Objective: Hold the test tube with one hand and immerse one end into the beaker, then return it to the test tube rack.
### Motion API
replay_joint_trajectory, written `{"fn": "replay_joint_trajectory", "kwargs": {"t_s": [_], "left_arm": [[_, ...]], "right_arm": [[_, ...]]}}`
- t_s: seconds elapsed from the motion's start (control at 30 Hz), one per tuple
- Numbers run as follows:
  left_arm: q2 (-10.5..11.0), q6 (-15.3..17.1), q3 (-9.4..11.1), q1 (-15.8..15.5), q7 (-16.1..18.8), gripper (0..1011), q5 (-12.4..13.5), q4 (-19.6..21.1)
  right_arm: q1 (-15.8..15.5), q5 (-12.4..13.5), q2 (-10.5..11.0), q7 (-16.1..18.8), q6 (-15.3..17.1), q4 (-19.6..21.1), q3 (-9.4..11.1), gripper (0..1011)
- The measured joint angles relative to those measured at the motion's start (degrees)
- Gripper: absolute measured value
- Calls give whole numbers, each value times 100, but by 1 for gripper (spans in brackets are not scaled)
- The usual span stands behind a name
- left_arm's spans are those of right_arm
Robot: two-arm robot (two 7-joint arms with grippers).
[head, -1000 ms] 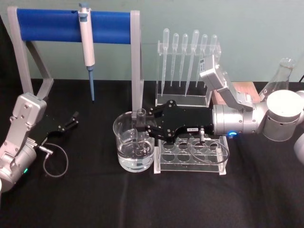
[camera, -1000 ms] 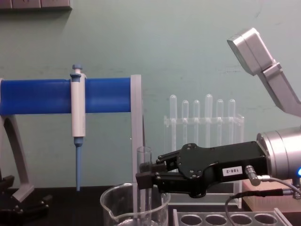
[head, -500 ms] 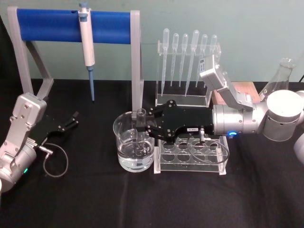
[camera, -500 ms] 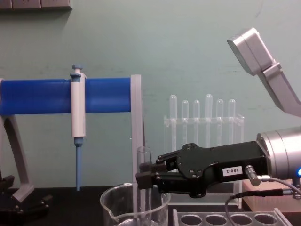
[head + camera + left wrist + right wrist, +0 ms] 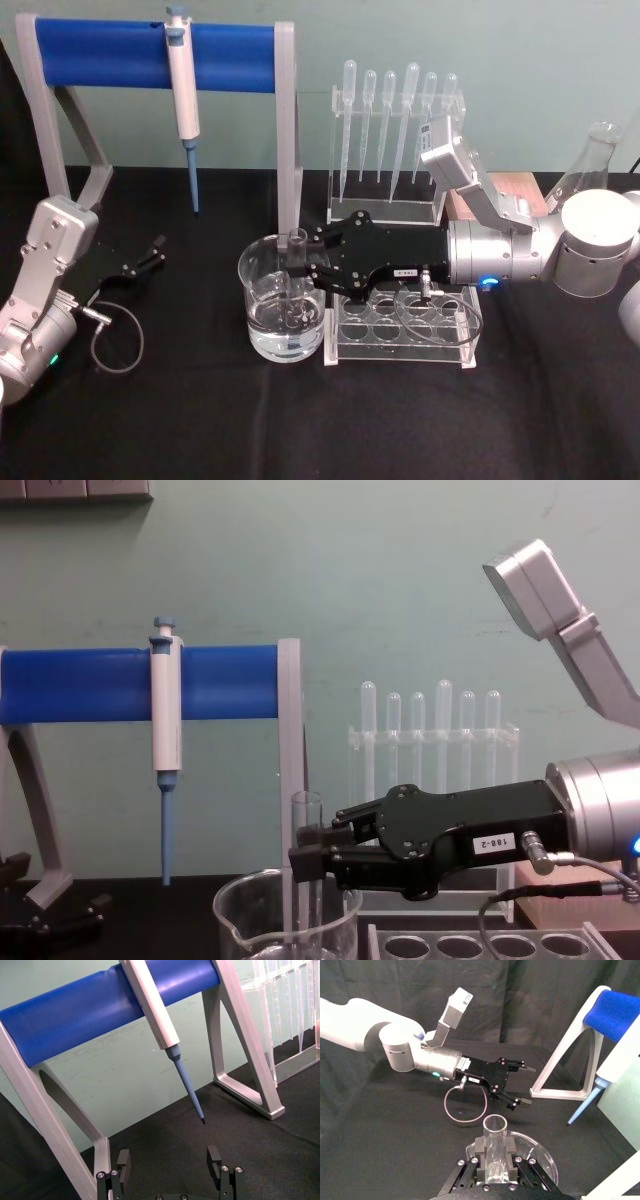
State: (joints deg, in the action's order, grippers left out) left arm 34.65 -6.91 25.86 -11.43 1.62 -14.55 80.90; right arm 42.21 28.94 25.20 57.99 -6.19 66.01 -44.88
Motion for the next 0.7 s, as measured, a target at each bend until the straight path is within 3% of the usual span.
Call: {"fn": "replay_joint_trajectory", "kwargs": {"t_s": [0.7], "left_arm": [[0, 0, 0, 0, 0, 1000, 0, 0]], "right_arm": [[0, 0, 0, 1, 0, 0, 0, 233]]}}
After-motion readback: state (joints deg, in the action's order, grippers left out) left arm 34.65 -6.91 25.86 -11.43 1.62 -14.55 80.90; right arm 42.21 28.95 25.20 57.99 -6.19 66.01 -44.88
